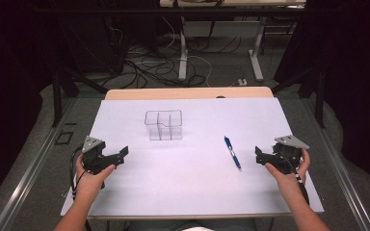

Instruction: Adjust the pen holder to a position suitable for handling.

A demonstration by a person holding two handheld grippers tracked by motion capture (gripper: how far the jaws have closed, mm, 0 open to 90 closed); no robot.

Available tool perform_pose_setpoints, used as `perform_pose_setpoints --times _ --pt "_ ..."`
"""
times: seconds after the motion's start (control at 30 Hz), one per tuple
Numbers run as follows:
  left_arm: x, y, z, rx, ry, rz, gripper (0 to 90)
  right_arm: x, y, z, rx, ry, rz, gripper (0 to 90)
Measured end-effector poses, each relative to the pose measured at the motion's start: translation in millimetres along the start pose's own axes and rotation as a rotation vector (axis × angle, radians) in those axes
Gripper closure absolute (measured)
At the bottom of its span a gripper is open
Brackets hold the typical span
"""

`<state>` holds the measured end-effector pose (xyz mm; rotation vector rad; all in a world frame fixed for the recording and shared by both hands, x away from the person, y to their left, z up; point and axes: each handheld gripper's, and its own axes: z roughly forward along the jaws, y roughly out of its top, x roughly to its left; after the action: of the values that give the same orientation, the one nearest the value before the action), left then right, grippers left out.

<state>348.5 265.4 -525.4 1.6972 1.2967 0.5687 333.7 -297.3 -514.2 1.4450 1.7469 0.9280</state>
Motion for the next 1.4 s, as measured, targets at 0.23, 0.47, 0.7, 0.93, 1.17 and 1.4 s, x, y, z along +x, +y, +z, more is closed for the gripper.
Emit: perform_pose_setpoints --times 0.23,0.47,0.7,0.93,1.17,1.4 --pt "-6.9 5.4 3.2 -0.006 -0.005 0.008 5.9 4.3 0.7 2.3 0.009 0.017 -0.016 3.0" --pt "-14.3 12.7 9.6 -0.026 -0.005 0.009 16.8 5.8 -0.4 1.3 0.008 0.016 -0.038 9.1" --pt "-13.7 24.4 18.5 -0.067 -0.008 -0.025 24.1 5.0 -0.3 -1.3 -0.009 0.028 -0.040 14.8" --pt "-14.3 33.2 24.1 -0.093 -0.014 -0.046 38.2 3.2 -1.6 -1.9 -0.023 0.033 -0.033 15.0" --pt "-14.8 42.9 30.7 -0.110 0.001 -0.039 44.7 1.2 -2.5 -1.7 -0.013 0.040 -0.027 15.0" --pt "-18.2 49.2 43.0 -0.121 0.004 -0.065 48.9 1.1 -2.9 -0.7 -0.011 0.047 -0.022 14.9"
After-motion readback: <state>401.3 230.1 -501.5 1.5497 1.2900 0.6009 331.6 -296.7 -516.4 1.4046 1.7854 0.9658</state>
